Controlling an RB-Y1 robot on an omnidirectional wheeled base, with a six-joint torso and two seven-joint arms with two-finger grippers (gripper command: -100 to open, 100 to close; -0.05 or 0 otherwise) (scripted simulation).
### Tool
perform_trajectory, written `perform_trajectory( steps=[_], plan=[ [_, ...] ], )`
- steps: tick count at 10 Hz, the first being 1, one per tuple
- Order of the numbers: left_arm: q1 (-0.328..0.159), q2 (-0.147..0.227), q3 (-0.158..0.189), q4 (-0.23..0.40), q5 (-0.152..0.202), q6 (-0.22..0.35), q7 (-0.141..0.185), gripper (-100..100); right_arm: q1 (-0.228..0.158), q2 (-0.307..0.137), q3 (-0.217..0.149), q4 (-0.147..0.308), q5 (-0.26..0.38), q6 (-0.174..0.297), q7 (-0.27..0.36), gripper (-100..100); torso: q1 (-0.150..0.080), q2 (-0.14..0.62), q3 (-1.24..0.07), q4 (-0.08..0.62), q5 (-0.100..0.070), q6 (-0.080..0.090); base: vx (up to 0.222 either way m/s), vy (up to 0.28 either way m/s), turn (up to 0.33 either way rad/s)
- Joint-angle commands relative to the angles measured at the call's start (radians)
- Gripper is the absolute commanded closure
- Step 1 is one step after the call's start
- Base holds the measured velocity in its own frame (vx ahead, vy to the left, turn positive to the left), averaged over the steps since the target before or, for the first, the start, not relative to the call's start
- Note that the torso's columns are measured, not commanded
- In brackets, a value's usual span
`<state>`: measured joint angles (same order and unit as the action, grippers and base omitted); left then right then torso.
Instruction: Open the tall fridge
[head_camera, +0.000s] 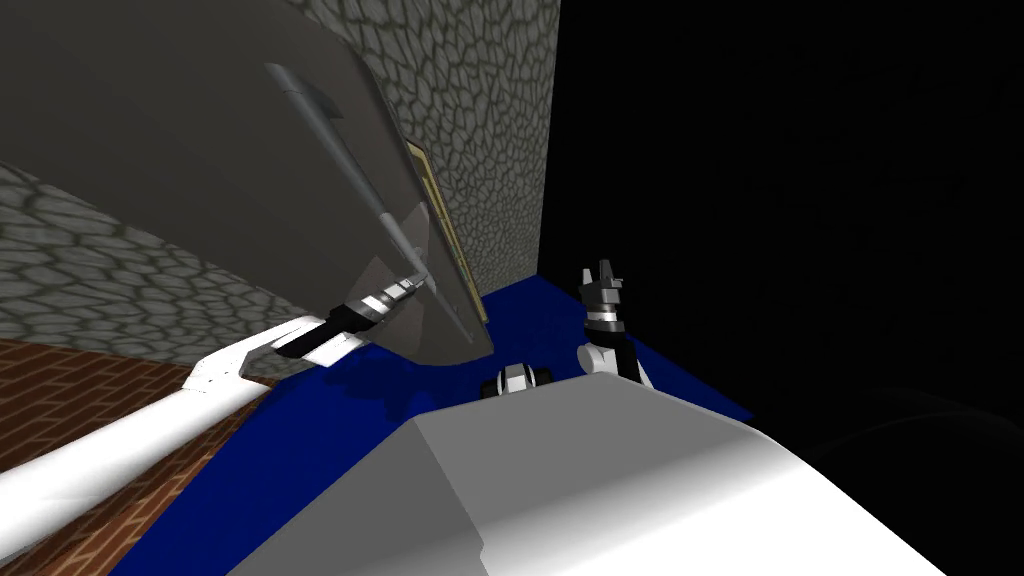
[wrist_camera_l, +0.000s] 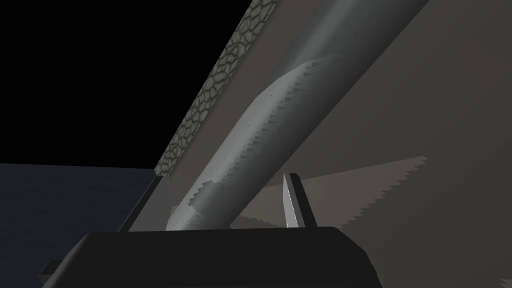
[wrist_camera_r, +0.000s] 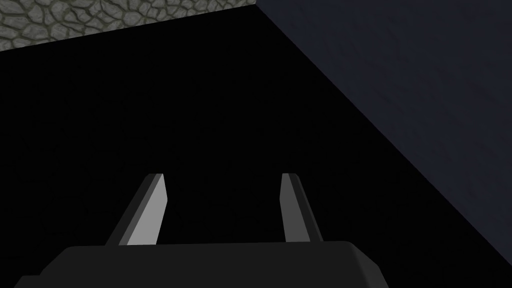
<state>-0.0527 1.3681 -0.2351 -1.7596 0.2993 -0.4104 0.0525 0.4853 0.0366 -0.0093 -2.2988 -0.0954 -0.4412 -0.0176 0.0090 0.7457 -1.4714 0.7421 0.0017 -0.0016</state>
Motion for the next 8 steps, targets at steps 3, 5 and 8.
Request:
perform_trajectory(
  steps=[3, 5, 8],
  plan=[
    [0.014, 0.045, -0.046, -0.140, 0.010, -0.091, -0.013, 100, 0.000, 0.000, 0.000, 0.000, 0.000, 0.000, 0.000, 0, -0.003, -0.003, -0.002, 0.000, 0.000, -0.002, -0.175, 0.244, 0.042],
    [0.023, 0.068, -0.064, -0.201, 0.015, -0.130, -0.018, 100, 0.000, 0.000, 0.000, 0.000, 0.000, 0.000, 0.000, 0, -0.008, -0.007, -0.006, 0.001, -0.003, 0.000, -0.151, 0.234, 0.037],
    [0.033, 0.090, -0.082, -0.262, 0.020, -0.169, -0.022, 100, 0.000, 0.000, 0.000, 0.000, 0.000, 0.000, 0.000, 0, -0.010, -0.007, -0.007, 0.002, -0.004, 0.001, -0.115, 0.213, 0.022]
  ],
)
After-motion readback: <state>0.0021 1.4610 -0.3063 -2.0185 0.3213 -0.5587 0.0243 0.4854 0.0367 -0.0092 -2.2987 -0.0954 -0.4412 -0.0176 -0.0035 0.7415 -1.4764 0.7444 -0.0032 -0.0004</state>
